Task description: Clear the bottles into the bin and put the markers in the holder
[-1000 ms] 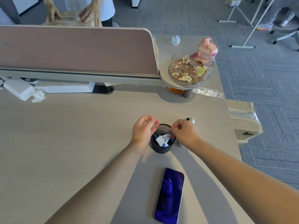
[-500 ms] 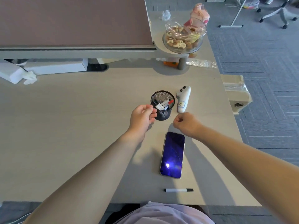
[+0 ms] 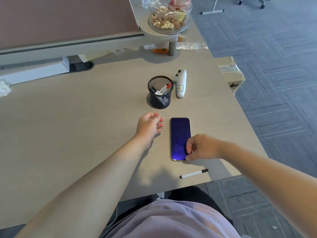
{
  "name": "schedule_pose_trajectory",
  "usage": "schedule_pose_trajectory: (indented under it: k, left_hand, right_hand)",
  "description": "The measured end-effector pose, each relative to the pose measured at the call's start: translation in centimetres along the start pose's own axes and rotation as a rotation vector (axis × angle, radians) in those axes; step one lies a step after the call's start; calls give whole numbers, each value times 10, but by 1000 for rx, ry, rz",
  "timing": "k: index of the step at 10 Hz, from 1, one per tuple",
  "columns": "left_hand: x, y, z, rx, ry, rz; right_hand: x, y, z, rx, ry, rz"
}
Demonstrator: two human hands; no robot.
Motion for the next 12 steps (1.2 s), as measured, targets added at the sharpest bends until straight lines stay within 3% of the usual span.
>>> schedule_pose_trajectory:
  k: [2,5,7,9,12]
  left_hand:
    - [-6,20,3,-82,13,77]
    - [-22,28,-3,-153,40,182]
    - [20,14,-10,-111,81,141]
    - [75,-8,7,6,68,42]
    - [120,-31,20,103,83,-89]
  right_hand:
    - [12,40,-16,-67,6,-150]
    - [24,56,-16,65,73,-294]
    - [1,-28,-14,534,90,130]
    - [-47,-146,32,743,21,35]
    - [-81,-193,113,567,-109,35]
Point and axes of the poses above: each hand's wrist, its own z-axis towards the middle knuckle, its own y-axis out of the palm, x = y × z, the point moved 10 cm from there along z, towards the middle knuckle, and after that the axes turned 14 degrees about -y, right-handed, at the moved point
